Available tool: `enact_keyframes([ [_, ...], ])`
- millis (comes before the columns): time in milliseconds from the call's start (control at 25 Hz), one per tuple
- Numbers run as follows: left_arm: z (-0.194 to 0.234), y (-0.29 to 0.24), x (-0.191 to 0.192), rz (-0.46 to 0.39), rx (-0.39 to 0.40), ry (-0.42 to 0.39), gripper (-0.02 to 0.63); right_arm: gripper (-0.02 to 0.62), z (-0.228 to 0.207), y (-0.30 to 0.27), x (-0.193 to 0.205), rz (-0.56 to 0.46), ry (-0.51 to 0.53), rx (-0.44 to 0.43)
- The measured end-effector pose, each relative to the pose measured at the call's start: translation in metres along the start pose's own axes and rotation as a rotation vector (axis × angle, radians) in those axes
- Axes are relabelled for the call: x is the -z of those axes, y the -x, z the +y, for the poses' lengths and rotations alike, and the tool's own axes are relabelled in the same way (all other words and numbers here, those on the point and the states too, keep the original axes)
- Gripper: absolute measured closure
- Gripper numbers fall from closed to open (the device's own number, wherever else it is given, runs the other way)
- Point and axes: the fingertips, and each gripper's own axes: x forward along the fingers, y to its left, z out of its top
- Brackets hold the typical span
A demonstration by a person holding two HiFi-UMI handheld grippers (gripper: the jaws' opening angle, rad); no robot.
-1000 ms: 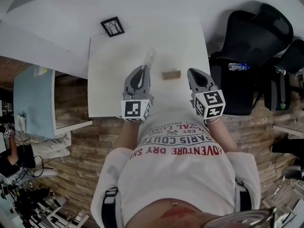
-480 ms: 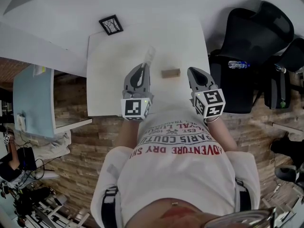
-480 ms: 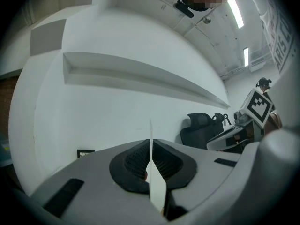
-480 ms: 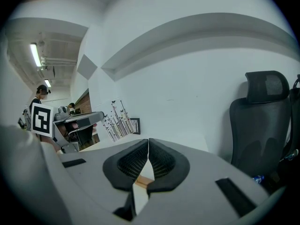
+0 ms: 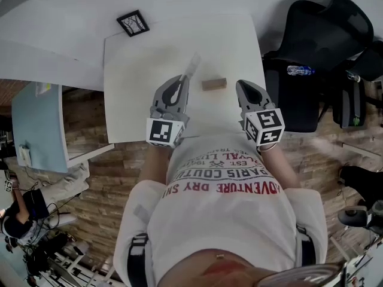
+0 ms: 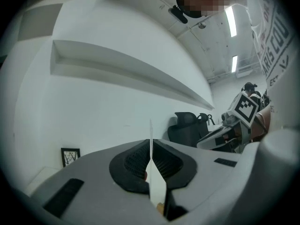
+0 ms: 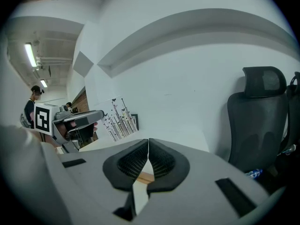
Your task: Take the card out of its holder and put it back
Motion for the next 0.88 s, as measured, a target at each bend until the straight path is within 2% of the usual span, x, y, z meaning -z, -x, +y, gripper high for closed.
enact_keyframes([
  [280, 0.002, -0.018, 0.017, 0.026, 0.220, 0.043, 0.571, 0.569, -0.006, -0.008, 0.025, 0.067, -0.063, 0.075],
  [560, -0.006, -0.038, 0.033, 0.042, 0.452, 0.027, 0.571, 0.569, -0.012, -0.016, 0.042, 0.089, -0.116, 0.152],
  [880, -0.015, -0.055, 0.057, 0.091, 0.615, 0.077, 0.571, 0.569, -0.018, -0.014, 0.067, 0.117, -0.185, 0.241],
])
